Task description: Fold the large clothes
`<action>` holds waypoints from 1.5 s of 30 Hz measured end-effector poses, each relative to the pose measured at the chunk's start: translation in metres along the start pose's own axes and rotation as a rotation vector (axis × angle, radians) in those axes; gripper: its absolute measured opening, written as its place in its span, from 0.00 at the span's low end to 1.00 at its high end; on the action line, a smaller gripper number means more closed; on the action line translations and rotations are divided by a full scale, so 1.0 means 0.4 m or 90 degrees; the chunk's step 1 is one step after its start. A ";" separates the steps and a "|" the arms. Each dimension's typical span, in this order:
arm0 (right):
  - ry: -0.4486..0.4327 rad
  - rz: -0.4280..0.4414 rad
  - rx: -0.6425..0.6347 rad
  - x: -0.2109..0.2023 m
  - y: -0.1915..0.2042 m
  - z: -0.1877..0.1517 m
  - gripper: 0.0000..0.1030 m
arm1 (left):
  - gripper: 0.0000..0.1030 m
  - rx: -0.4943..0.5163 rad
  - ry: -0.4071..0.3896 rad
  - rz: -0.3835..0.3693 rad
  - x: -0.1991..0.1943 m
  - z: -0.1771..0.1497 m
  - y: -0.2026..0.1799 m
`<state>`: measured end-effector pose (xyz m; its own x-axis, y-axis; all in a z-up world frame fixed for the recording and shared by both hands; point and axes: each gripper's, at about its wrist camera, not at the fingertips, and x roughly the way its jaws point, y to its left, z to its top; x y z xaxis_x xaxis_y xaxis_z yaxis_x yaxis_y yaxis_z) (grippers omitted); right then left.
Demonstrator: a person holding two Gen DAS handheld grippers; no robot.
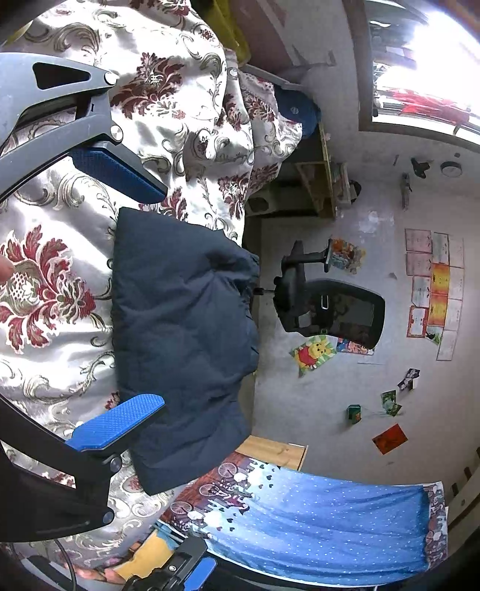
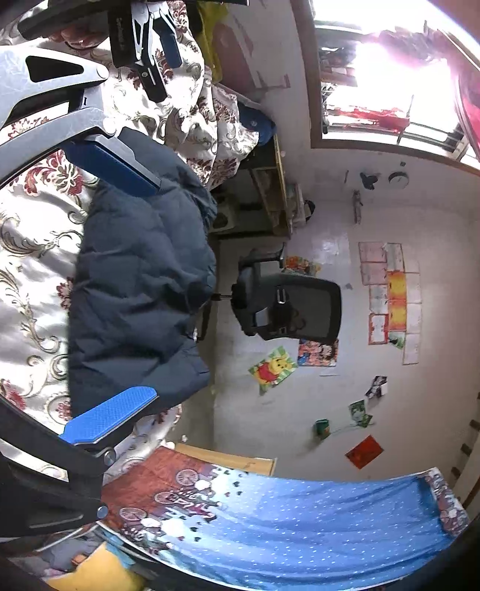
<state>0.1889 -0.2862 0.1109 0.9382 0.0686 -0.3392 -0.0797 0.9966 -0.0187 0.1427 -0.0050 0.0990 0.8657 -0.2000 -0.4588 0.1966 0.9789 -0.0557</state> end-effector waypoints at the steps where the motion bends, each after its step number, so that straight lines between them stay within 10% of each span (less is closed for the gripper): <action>1: 0.003 -0.002 0.000 0.001 -0.002 -0.006 1.00 | 0.98 0.001 -0.001 0.001 -0.001 -0.004 0.002; 45: 0.108 -0.032 -0.009 0.094 -0.051 -0.178 1.00 | 0.98 0.044 0.056 0.024 0.105 -0.158 -0.007</action>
<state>0.2019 -0.3072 0.0317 0.8706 0.0091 -0.4919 -0.0404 0.9978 -0.0531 0.1496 -0.0134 0.0236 0.8299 -0.1549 -0.5359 0.1978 0.9800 0.0231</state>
